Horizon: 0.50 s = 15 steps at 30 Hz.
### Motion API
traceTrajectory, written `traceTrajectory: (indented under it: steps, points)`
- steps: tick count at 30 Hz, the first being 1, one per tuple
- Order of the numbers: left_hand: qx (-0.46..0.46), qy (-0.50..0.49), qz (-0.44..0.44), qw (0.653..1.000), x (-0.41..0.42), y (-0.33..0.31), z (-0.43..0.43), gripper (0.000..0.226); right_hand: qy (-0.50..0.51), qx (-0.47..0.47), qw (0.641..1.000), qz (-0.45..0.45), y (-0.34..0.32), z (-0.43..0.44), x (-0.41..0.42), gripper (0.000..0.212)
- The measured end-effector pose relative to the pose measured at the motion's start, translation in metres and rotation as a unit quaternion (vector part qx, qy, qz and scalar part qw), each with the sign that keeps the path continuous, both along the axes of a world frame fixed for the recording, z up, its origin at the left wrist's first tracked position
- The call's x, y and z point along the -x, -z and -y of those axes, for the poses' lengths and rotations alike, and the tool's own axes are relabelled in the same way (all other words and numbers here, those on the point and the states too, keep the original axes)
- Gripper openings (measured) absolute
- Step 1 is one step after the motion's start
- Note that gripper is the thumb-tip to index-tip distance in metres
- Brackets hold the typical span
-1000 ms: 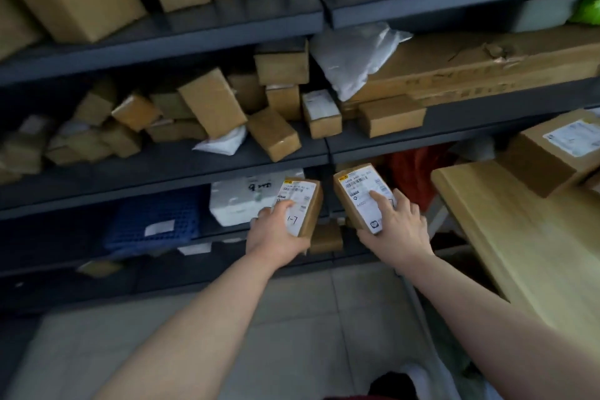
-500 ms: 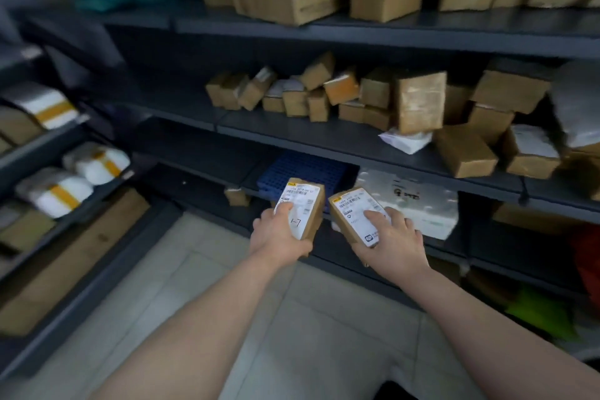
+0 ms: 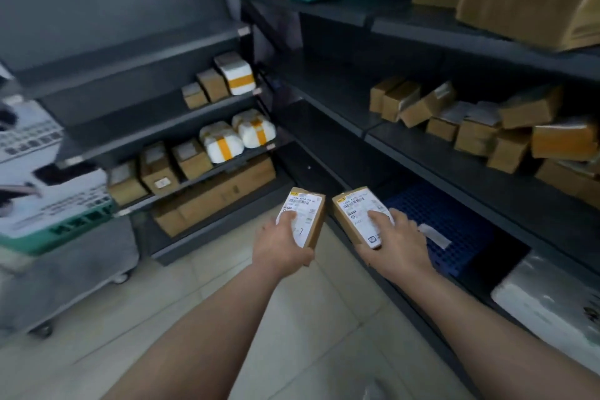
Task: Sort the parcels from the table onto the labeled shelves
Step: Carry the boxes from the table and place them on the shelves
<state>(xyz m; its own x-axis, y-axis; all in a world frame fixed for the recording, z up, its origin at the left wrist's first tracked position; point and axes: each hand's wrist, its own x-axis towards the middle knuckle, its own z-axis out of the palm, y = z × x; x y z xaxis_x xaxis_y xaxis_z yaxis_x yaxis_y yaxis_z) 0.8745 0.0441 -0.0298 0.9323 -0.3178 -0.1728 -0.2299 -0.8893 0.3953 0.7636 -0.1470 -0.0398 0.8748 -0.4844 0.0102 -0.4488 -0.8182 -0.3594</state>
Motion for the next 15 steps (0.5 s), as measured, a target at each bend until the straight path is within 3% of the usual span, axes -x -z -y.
traceTrajectory:
  steps: [15]
  points:
    - [-0.005, -0.167, 0.025, 0.986, -0.121, -0.026, -0.031, 0.098, -0.157, -0.022, 0.987, 0.028, -0.008, -0.009, -0.189, 0.071]
